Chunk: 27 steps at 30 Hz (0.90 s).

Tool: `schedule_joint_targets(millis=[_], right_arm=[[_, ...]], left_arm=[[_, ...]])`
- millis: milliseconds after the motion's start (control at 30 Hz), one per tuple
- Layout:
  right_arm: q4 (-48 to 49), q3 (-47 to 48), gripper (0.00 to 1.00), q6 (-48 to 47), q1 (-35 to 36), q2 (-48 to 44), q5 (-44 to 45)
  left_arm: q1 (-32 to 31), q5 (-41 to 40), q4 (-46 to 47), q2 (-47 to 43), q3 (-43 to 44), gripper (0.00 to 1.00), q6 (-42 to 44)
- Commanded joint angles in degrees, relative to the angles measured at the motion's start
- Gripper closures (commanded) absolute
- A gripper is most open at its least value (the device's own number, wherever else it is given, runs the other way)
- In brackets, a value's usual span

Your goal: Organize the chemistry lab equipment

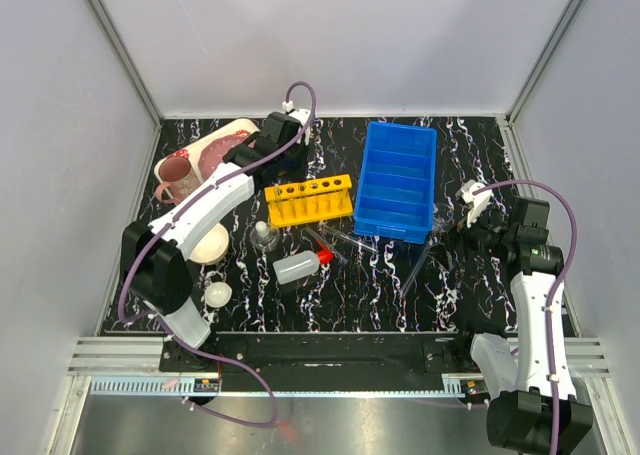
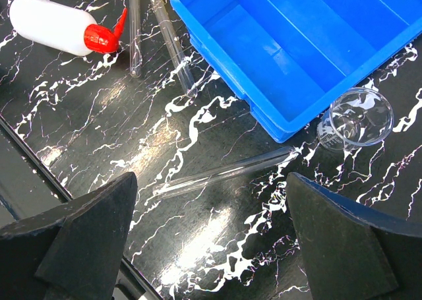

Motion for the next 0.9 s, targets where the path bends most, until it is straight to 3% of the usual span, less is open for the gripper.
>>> schedule_joint_targets(millis=[0,200,633,733,800,867], right_arm=[[1.2,-0.1,0.00,0.0,-0.3,-0.2,-1.9],[1.0,-0.1,0.00,0.0,-0.5,-0.1,-2.0],[-1.9,1.2,0.00,-4.3,-0.5,-1.4,-1.2],[-4.8,4.2,0.00,-5.3,-0.6,-0.6,0.4],[-5.0,5.5,0.00,-3.2,-0.6,0.9,1.3],[-10.4,8.0,0.00,-8.7,-0.5,3.7,-1.0]], left_arm=[[0.3,2.1,4.5,0.1,-2.8,0.80,0.7],[0.2,2.7,6.4,-0.4,-5.6,0.76,0.7],[0.3,2.8,5.5,-6.1,-4.0,0.46,0.5],[0.4,2.3,4.7,-10.4,-3.9,0.36,0.6],[0.7,0.4,4.8,-13.1,-5.3,0.22,0.5],[1.1,-1.1,6.0,-17.8,-7.1,0.14,0.4]])
